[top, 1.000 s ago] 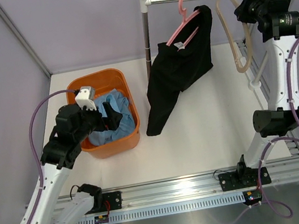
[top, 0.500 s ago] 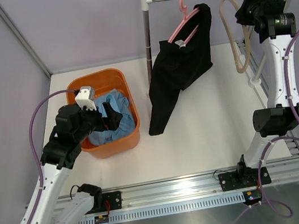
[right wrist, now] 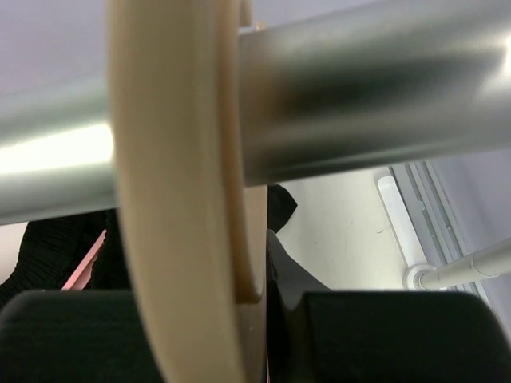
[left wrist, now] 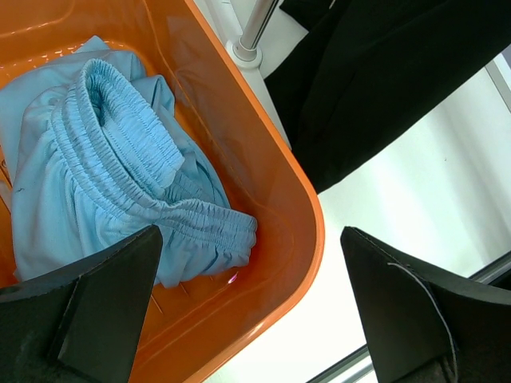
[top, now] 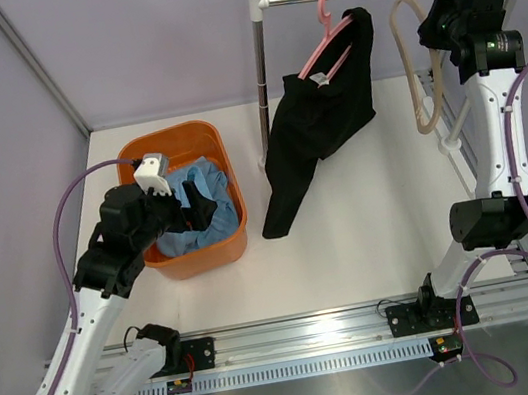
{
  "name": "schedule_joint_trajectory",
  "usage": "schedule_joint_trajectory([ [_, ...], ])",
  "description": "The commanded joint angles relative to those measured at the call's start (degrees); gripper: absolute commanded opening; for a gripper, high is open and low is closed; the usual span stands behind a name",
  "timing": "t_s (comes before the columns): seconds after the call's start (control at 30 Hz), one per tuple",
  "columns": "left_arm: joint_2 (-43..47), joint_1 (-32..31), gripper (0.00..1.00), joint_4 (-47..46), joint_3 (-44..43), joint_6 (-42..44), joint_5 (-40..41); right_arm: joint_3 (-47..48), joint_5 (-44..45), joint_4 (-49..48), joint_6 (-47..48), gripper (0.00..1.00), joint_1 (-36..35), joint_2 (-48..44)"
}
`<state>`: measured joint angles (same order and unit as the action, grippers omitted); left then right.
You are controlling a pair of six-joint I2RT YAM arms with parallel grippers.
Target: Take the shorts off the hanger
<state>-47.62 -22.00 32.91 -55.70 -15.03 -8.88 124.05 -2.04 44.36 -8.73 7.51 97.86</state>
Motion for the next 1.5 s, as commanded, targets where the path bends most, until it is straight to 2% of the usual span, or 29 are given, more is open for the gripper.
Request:
schedule_joint_trajectory([
  [0.0, 0.8, 0.0, 0.99, -2.8, 0.1, 0.2, -1.6, -1.4, 0.9, 5.7, -1.4, 0.16, 0.1, -0.1],
  [0.17, 0.8, 0.0, 0.99, -2.8, 0.1, 0.3, -1.6, -0.7, 1.0, 6.0, -1.6, 0.26, 0.1, -0.2],
  [0.5, 0.7, 0.0, 0.99, -2.8, 0.2, 0.3, -1.6, -0.8, 1.8, 6.3, -2.3, 0.40, 0.1, -2.5],
  [1.2, 0.8, 0.0, 0.99, -2.8, 0.4, 0.3, -1.2, -1.4, 8.3, 9.8, -3.3, 0.55, 0.1, -11.6],
  [1.37, 0.9, 0.0, 0.99, -2.8, 0.4, 0.3, -1.0, -1.3, 6.4, 10.5, -5.7, 0.57, 0.0, -15.1],
  [1.47, 0.9, 0.0, 0.99, -2.8, 0.4, 0.3, -0.8, 0.8, 8.6, 11.2, -5.8, 0.61, -4.3, -16.2],
])
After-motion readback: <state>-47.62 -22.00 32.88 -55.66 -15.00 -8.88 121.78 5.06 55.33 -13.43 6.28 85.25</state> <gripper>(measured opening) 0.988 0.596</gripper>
